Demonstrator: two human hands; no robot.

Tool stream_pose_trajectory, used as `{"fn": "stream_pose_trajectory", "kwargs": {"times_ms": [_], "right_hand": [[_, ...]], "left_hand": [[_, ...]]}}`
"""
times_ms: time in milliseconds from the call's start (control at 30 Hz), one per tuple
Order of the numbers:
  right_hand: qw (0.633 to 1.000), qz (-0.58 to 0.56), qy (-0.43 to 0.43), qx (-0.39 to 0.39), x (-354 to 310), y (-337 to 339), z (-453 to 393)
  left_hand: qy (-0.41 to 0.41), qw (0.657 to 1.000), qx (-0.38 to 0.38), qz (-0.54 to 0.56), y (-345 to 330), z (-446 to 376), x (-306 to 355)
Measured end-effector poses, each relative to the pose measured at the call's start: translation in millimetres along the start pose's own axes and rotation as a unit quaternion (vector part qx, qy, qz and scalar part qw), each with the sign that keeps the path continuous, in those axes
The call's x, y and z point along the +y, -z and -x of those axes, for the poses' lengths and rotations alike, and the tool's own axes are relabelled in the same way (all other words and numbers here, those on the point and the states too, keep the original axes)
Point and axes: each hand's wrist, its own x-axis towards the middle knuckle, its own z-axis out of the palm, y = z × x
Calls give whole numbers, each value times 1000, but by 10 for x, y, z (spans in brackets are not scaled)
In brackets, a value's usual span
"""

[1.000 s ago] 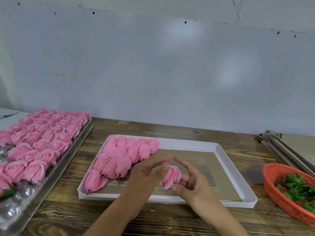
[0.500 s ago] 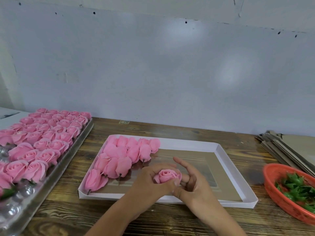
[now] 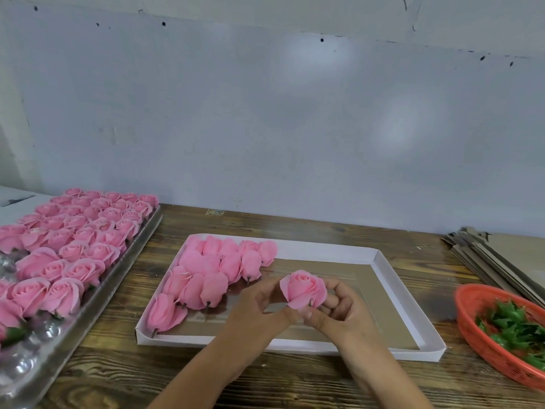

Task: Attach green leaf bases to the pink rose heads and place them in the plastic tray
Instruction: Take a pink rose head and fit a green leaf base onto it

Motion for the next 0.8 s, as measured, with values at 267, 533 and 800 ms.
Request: {"fn": "stream_pose_trajectory", "kwargs": {"times_ms": [267, 533, 800], "right_hand": [[1000, 7, -10, 4, 0, 23, 13], [999, -16, -34, 31, -33, 21, 14], [999, 6, -23, 46, -23, 23, 14]], "left_hand": [[-11, 998, 46, 48, 17, 17, 31], [6, 992, 43, 118, 5, 18, 66], [-28, 995, 58, 78, -21, 26, 41]]}}
